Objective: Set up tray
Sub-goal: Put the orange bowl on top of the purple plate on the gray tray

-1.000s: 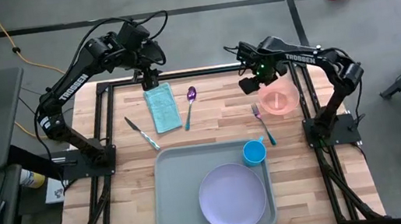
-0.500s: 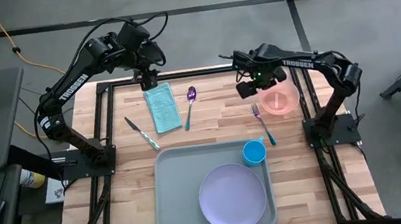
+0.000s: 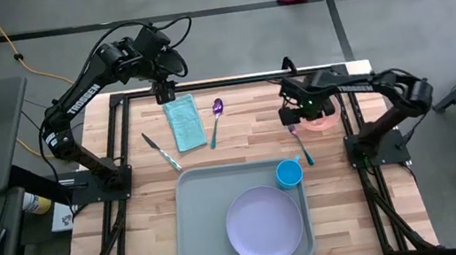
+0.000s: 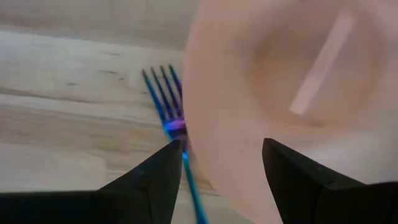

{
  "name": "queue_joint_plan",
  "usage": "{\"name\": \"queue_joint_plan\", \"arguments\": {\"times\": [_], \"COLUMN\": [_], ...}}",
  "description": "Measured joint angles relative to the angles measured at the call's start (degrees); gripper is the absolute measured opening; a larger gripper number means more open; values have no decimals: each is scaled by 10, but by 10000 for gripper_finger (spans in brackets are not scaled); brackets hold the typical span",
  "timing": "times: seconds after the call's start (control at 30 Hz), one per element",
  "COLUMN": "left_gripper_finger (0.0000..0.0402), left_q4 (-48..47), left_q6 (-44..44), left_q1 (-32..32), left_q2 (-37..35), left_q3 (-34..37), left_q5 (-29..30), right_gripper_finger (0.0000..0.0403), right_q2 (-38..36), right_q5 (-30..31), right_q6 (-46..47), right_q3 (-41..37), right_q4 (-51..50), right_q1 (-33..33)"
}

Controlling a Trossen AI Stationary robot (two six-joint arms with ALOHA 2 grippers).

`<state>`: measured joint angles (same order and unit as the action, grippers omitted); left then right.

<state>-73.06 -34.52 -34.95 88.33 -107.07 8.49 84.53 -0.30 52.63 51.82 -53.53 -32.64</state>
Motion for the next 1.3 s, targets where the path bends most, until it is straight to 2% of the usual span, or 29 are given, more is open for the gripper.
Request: {"name": "queue_joint_plan", "arguments": {"times": [0.13, 0.27, 0.4, 0.53, 0.73, 0.77, 1.0, 1.3], "left_gripper_finger": [294, 294, 294, 294, 294, 294, 294, 294], "left_q4": [1, 8, 12, 12, 12, 12, 12, 12], "left_q6": [-2, -2, -2, -2, 3, 3, 3, 3], "left_q1": [0, 0, 0, 0, 0, 0, 0, 0], "left_q2": [0, 0, -1, -1, -1, -1, -1, -1], "left_q3": [0, 0, 0, 0, 0, 0, 0, 0], "left_q5": [-2, -2, -2, -3, -3, -3, -3, -4], "right_gripper_finger": [202, 198, 175, 126, 20, 13, 4, 1], "right_q2": [-36, -41, -41, -41, -42, -42, -46, -64], "right_q5": [-20, -45, -45, -40, -28, -29, -28, -10], "right_q6": [12, 10, -6, -37, -76, -82, -108, -157], "right_q3": [-55, -95, -108, -103, -96, -96, -78, 57], "right_q4": [47, 79, 84, 85, 89, 88, 56, -35], "right_q1": [1, 1, 1, 1, 1, 1, 3, 8]}}
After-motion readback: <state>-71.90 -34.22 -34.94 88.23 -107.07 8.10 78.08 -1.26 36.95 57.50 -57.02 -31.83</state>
